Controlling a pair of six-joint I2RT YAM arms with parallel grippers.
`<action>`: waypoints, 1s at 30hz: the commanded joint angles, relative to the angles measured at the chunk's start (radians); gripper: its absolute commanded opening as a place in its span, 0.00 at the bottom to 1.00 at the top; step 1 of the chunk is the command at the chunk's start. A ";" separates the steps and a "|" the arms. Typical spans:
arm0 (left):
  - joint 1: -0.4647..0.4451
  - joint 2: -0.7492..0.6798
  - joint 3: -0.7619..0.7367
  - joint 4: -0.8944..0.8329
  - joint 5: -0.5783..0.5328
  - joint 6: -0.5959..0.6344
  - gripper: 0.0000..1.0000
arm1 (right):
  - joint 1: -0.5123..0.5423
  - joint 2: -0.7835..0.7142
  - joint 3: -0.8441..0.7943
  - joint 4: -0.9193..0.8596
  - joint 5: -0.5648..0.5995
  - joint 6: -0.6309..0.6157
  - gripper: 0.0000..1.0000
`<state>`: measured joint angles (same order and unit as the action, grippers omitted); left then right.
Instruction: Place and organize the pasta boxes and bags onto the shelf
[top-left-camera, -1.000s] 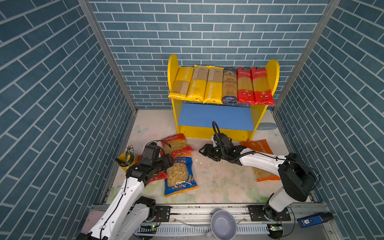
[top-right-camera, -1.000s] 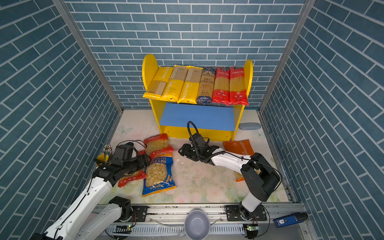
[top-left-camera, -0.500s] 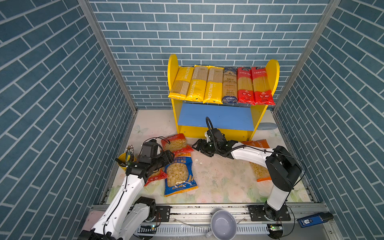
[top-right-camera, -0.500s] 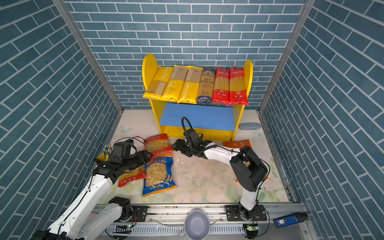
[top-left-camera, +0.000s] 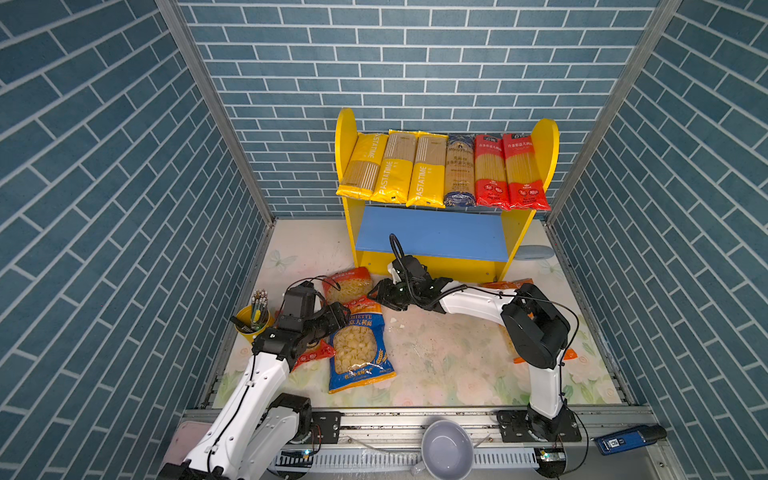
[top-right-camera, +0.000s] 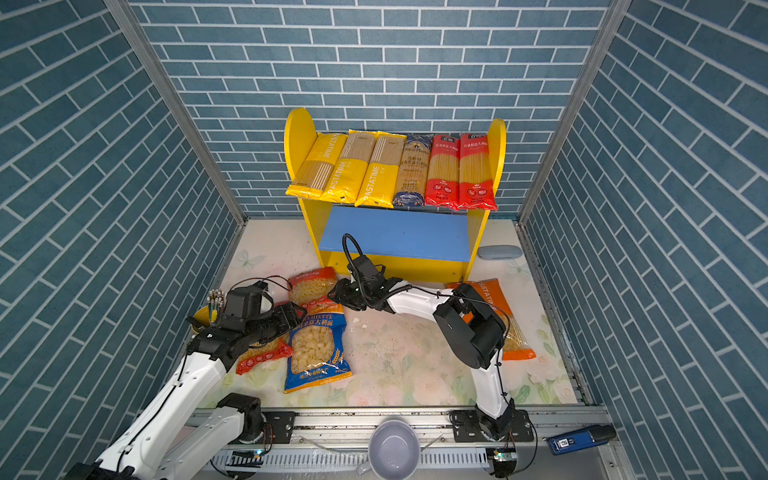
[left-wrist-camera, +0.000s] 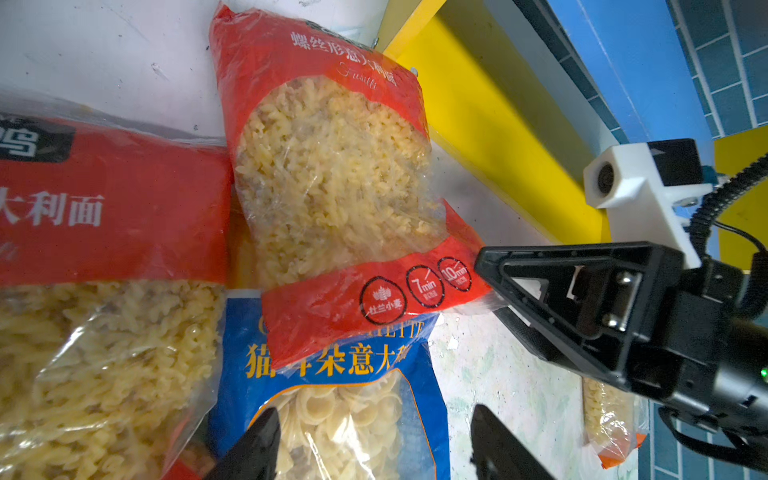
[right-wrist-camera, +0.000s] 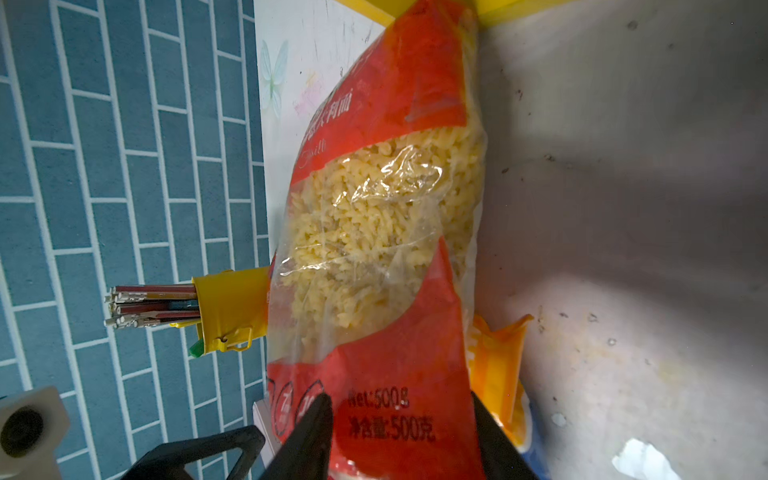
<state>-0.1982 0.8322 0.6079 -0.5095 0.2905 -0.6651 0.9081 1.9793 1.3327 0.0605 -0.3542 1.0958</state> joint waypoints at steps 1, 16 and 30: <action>0.006 -0.019 -0.011 0.004 0.004 -0.003 0.73 | 0.012 0.010 0.062 0.041 -0.035 0.000 0.40; 0.006 -0.032 0.031 -0.005 0.015 -0.006 0.73 | 0.005 -0.089 0.077 0.090 -0.041 0.006 0.01; -0.001 -0.038 0.087 0.070 0.121 -0.011 0.73 | -0.095 -0.347 -0.213 0.251 -0.048 0.110 0.00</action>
<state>-0.1970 0.8040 0.6724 -0.4843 0.3672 -0.6846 0.8543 1.7210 1.2003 0.2157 -0.3824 1.1568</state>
